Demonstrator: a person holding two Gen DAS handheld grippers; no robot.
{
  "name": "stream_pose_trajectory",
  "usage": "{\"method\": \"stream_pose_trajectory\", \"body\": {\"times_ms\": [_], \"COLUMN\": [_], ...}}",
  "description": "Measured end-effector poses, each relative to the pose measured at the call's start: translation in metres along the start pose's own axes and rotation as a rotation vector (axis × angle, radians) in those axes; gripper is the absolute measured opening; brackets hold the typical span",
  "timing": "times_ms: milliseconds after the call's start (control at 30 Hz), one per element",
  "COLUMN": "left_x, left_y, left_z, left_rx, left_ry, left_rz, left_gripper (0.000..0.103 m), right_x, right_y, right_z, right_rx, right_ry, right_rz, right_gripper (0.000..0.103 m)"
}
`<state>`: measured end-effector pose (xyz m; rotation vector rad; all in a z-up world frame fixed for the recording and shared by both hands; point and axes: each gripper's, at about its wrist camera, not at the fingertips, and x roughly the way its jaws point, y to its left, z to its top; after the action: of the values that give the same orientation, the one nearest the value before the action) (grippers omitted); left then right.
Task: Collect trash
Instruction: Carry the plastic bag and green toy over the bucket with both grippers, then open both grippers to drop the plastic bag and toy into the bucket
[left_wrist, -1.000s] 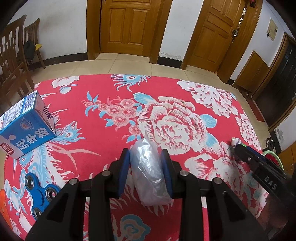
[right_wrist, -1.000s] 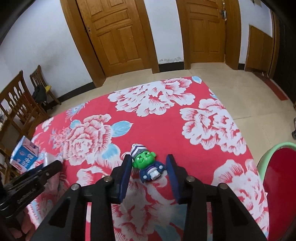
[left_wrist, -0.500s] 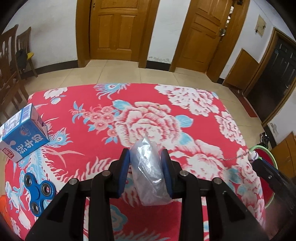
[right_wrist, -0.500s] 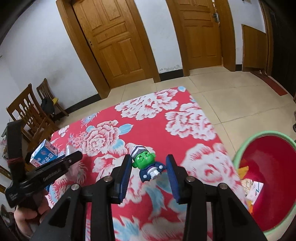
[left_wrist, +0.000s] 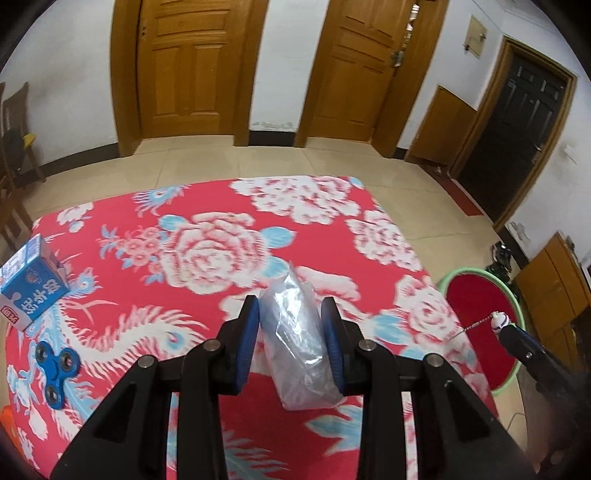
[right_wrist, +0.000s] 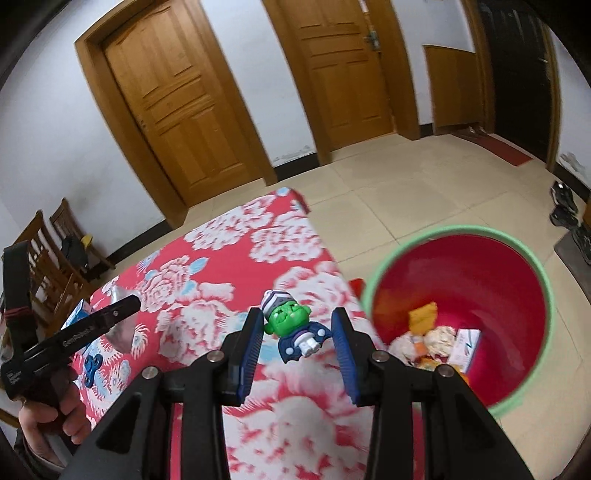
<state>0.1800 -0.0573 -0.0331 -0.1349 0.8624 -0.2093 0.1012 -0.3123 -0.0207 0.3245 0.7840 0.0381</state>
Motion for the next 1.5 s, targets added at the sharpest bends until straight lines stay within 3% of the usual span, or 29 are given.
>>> {"method": "stream_pose_trajectory", "body": {"times_ms": [467,867,1167,1500], "left_x": [0.003,0.025,0.042,0.060], "left_y": [-0.083,-0.145,-0.179,-0.210], "left_z": [-0.011,-0.020,-0.026,-0.035], "left_rx": [0.136,0.230,0.282,0.335], "left_ry": [0.041,0.106,0.140,0.160], "left_rz": [-0.093,-0.169,-0.211,-0.240], "left_gripper": [0.035,0.035,0.035,0.035], "right_x": [-0.035,-0.023,-0.016,-0.024], "right_y": [-0.074,-0.131,-0.157,-0.173], "right_z": [-0.013,-0.021,-0.025,-0.031], "right_rx": [0.129,0.216,0.254,0.279], "right_ry": [-0.055,-0.023,-0.009,-0.018], "right_rz": [-0.105,-0.173,-0.171,-0.211], "right_gripper": [0.041,0.042,0.043,0.056]}}
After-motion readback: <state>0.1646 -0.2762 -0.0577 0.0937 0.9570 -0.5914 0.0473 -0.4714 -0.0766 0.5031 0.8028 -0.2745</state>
